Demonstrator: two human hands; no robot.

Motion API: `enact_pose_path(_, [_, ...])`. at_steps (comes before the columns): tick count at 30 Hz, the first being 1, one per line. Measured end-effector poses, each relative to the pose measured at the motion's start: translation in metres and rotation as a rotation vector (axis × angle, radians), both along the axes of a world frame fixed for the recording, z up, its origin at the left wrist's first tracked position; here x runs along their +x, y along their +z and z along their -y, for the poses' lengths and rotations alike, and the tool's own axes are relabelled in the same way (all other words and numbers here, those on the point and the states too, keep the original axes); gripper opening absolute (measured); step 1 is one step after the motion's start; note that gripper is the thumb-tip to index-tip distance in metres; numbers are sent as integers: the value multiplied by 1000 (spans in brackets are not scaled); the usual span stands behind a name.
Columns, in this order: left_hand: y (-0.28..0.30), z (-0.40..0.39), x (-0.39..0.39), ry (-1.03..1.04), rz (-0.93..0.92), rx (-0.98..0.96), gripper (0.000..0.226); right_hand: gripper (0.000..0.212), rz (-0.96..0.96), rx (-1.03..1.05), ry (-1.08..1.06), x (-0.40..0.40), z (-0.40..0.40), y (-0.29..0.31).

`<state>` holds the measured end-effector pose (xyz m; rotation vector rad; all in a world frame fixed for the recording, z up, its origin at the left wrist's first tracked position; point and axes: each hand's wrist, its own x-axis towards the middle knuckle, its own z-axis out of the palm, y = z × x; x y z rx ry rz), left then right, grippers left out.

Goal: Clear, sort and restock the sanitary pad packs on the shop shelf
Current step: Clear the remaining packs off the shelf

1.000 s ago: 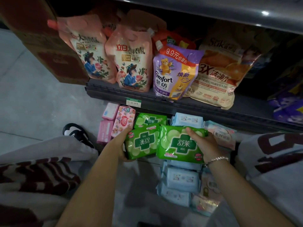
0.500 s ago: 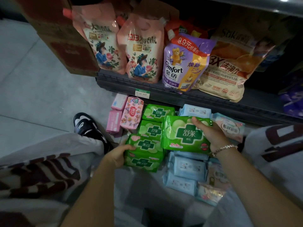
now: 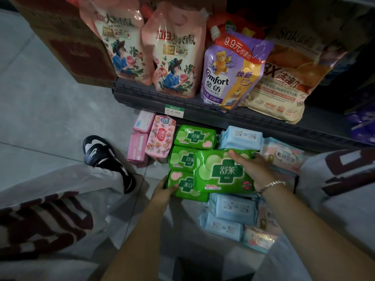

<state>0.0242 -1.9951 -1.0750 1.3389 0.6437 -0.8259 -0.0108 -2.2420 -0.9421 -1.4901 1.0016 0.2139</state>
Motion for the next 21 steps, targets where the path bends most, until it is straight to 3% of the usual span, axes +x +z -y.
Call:
enact_pose_path(2, [4,3,6,-36,32,6,49,83,2,-8,8,1,-2,0])
enact_pose_path(7, [37,11,14,-47,-30,-31,14,99,-13,-21,13,0,-2,-2])
enact_pose_path(9, [46,12,19,-68,-37,-30,22,104,-12,-22,9,-1,-1,-3])
enact_pose_path(13, [72,13,31,-180,-5,49,31,94,-3,-23,-1,-2,-6,2])
enact_pose_path(16, [92,19,47,-246,35,103,37,104,48,-54,-30,-1,-10,5])
enact_pose_path(19, [111,27,64,-419,-131,17,65,114,136,-38,-67,2,-15,9])
enact_pose_path(21, [122,35,71,-513,-208,-101,76,100,199,-14,-60,5,-18,11])
